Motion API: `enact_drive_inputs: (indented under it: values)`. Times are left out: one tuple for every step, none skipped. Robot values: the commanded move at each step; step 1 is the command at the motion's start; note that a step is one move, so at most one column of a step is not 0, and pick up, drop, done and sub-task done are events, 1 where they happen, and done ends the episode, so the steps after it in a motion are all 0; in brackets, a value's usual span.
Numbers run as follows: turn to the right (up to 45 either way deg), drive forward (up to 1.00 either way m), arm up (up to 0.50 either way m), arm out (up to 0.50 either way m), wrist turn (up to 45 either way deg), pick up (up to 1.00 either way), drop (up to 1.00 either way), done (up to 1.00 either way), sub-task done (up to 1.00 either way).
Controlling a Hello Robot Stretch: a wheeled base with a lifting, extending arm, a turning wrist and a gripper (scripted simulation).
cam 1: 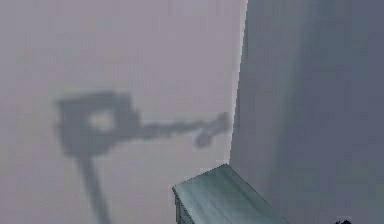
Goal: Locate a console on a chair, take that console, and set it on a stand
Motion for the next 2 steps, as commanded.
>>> enact_drive_inputs:
  values:
    - [0.0,0.0,0.0,0.0,39.0,0.0,0.0,0.0,0.0]
    - [0.0,0.0,-0.38,0.0,0.0,0.0,0.0,0.0,0.0]
